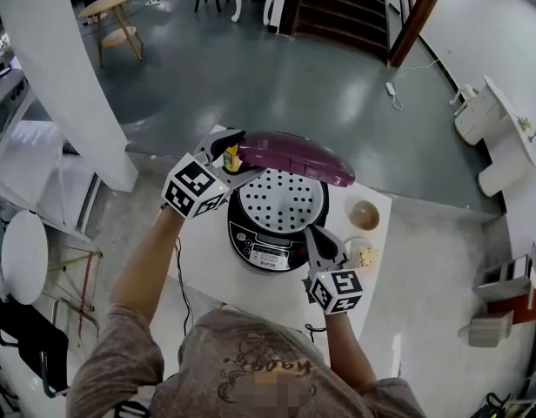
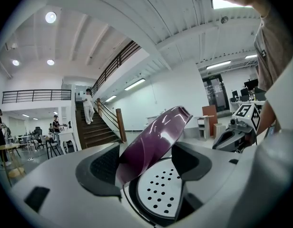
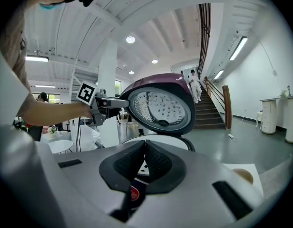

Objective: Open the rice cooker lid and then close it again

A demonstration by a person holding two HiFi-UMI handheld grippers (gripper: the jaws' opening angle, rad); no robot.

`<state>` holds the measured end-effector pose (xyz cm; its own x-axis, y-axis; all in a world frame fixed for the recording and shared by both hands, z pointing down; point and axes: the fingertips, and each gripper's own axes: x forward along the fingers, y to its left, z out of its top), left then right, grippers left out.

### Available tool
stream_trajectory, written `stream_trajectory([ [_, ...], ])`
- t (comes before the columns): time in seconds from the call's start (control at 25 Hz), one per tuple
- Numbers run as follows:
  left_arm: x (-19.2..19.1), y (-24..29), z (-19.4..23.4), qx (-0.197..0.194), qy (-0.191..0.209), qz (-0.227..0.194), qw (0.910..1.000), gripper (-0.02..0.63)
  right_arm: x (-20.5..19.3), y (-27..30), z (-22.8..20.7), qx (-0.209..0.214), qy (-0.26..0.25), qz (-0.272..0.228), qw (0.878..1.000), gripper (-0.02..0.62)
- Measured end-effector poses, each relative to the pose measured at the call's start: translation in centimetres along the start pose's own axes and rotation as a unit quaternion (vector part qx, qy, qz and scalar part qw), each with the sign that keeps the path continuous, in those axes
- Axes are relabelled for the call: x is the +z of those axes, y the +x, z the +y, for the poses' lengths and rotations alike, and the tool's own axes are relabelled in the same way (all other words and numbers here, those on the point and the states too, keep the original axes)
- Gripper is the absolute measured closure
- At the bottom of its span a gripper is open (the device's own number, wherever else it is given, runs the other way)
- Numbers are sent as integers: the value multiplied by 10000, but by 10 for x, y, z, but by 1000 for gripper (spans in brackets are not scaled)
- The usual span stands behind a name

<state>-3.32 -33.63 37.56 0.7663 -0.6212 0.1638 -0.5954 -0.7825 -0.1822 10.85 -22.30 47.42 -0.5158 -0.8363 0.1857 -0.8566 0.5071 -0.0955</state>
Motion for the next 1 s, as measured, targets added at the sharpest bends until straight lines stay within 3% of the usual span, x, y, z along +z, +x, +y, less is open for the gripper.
stream_trajectory([
  [0.44, -8, -10, -19, -83, 232, 238, 9994, 261, -2, -3, 10, 133, -29, 20, 9999, 594],
  [1.0, -31, -25, -41, -670, 308, 674, 9950, 247, -3, -2, 14, 248, -72, 56, 9997, 594],
])
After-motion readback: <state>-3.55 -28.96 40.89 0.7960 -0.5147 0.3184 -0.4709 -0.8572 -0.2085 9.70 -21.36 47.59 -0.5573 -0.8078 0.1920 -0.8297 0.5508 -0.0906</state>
